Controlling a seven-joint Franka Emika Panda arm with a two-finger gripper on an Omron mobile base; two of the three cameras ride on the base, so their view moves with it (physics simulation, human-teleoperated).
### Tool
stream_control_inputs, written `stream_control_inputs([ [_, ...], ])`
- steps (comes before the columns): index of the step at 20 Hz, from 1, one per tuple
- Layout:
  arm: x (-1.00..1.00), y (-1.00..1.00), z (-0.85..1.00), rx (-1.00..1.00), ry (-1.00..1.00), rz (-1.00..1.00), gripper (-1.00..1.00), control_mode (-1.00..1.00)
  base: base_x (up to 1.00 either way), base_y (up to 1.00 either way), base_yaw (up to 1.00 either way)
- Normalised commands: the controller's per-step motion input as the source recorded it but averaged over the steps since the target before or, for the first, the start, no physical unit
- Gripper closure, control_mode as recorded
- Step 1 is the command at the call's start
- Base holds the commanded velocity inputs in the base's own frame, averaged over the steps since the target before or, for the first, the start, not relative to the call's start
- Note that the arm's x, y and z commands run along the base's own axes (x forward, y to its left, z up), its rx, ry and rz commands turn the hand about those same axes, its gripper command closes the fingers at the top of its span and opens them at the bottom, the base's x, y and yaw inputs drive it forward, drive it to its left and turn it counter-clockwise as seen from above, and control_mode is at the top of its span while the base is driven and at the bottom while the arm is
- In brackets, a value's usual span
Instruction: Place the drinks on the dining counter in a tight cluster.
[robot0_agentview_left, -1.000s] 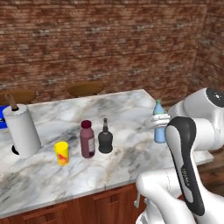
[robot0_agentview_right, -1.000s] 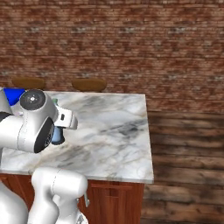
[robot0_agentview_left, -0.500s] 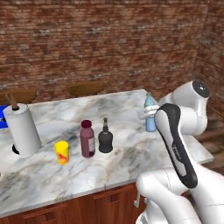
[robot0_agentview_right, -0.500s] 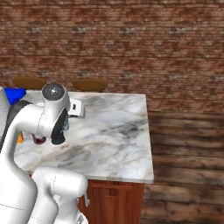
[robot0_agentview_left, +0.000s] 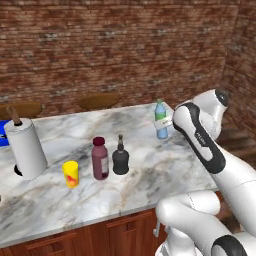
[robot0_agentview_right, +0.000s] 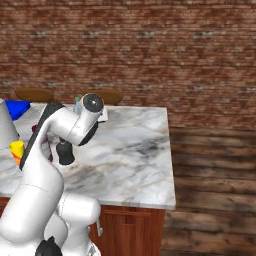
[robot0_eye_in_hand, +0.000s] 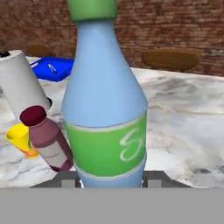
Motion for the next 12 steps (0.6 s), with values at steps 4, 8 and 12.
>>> stream_control_inputs([
  [4,0.13,0.10,-0.16,0.15,-0.11,0.34,1.00,-1.00,0.00,0.00,0.00],
  [8,0.07,0.34,-0.42,0.13,0.00,0.42,1.00,-1.00,0.00,0.00,0.00],
  [12,0.11,0.08,-0.23,0.04,0.03,0.42,1.00,-1.00,0.00,0.00,0.00],
])
